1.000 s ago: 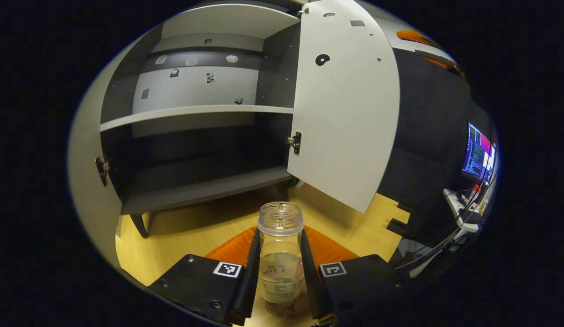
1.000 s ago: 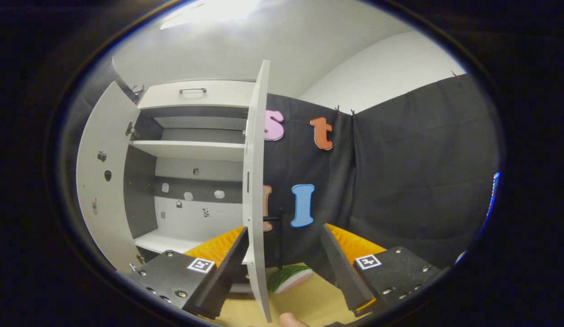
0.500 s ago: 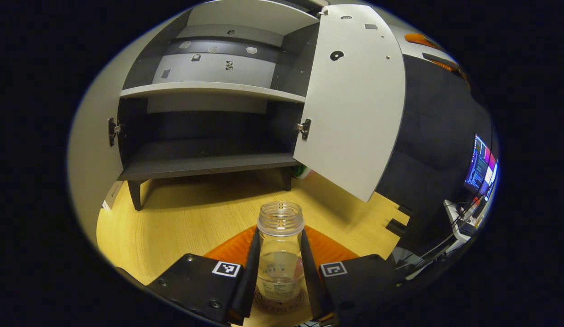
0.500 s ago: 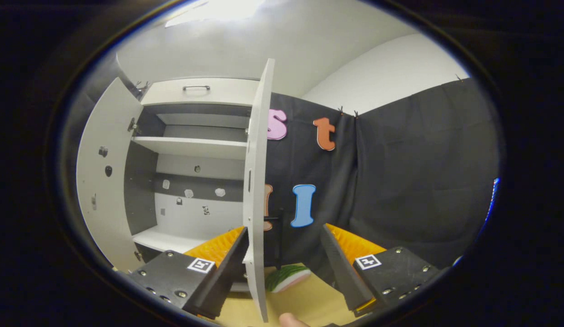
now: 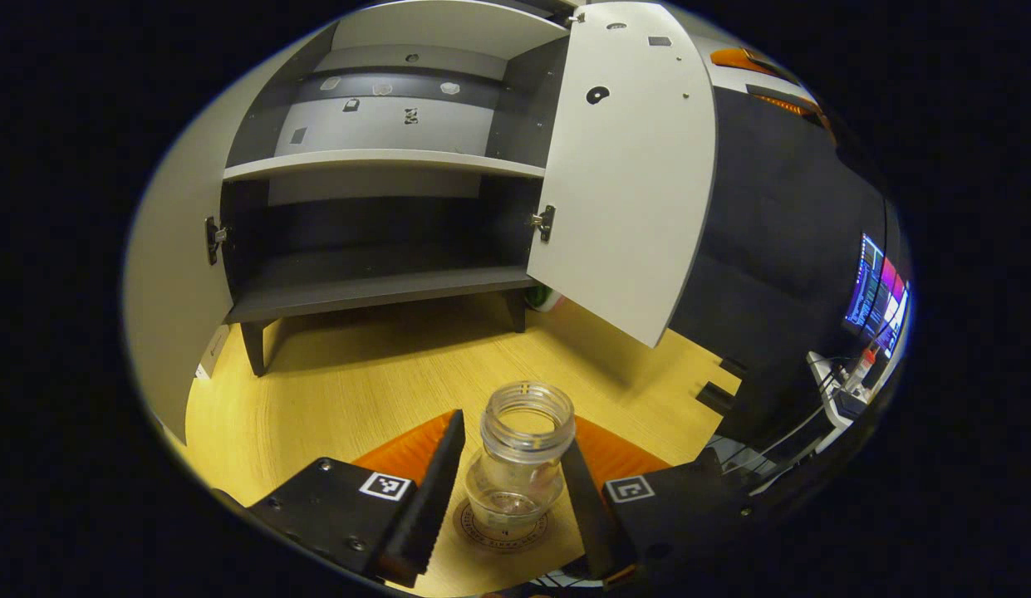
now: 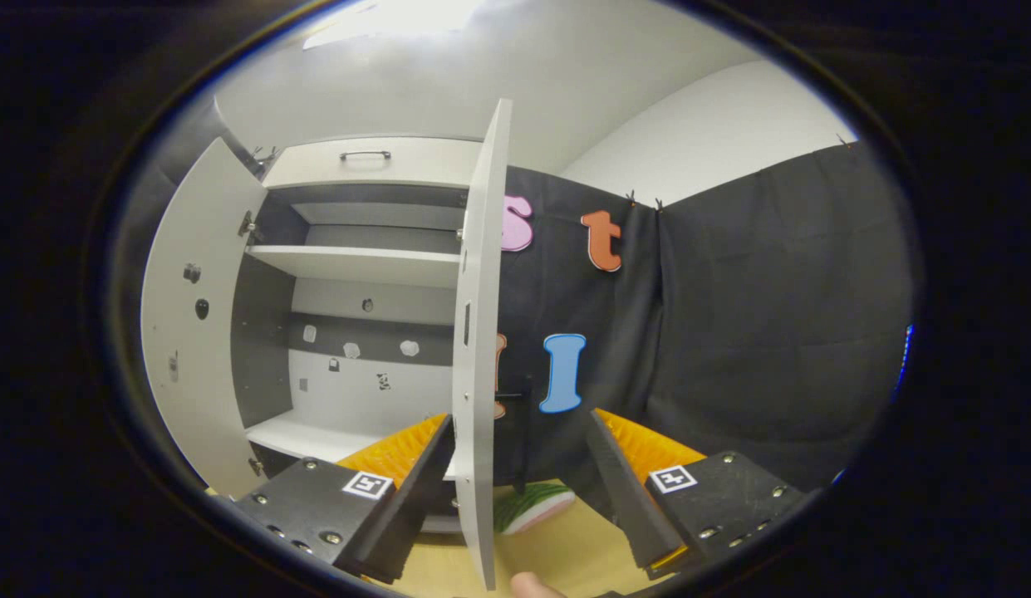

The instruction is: Grasp the bottle in the cabinet with the left hand and place it on the coaster, then close the right door with the right hand and the left door with the left hand.

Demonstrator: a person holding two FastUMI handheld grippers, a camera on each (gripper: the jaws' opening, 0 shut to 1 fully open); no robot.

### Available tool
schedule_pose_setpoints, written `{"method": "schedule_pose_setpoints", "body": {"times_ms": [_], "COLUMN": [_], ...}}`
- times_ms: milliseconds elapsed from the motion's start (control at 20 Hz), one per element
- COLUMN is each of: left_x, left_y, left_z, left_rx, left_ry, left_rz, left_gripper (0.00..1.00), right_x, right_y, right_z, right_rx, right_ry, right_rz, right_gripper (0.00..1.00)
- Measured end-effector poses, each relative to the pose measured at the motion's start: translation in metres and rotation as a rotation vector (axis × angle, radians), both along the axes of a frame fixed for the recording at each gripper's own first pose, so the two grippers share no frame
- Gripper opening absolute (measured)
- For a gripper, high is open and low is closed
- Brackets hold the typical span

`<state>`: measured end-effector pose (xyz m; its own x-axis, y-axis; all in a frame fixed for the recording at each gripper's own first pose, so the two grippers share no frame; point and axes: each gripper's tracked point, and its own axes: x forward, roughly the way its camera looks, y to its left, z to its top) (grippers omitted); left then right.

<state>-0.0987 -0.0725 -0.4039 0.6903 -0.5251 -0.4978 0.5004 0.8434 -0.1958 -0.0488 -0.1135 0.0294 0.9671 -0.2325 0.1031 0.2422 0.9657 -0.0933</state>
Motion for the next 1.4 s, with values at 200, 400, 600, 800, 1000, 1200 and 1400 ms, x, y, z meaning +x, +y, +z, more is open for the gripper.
{"method": "schedule_pose_setpoints", "body": {"times_ms": [200,400,600,800,1000,1200,1400], "left_x": [-0.003,0.002,0.012,0.029,0.05,0.072,0.082], "left_y": [0.001,-0.002,-0.001,0.0,0.007,0.021,0.044], "left_z": [0.007,0.033,0.066,0.105,0.156,0.212,0.253], "left_rx": [0.02,0.0,-0.024,-0.034,-0.055,-0.097,-0.076], "left_ry": [-0.01,-0.046,-0.097,-0.153,-0.219,-0.315,-0.391], "left_rz": [-0.002,-0.001,0.026,0.057,0.129,0.222,0.293], "left_gripper": [0.79,0.8,0.8,0.8,0.92,0.94,0.95], "right_x": [0.002,0.005,0.007,0.008,0.014,0.024,0.028], "right_y": [-0.005,-0.011,-0.02,-0.031,-0.041,-0.041,-0.034], "right_z": [0.0,-0.001,0.0,0.005,0.002,-0.002,-0.004], "right_rx": [0.01,0.008,0.011,0.011,0.011,0.015,0.022], "right_ry": [-0.002,-0.006,-0.01,-0.031,-0.02,-0.006,0.0], "right_rz": [-0.005,-0.016,-0.031,-0.053,-0.067,-0.049,-0.015], "right_gripper": [0.96,0.96,0.97,0.96,0.96,0.96,0.91]}}
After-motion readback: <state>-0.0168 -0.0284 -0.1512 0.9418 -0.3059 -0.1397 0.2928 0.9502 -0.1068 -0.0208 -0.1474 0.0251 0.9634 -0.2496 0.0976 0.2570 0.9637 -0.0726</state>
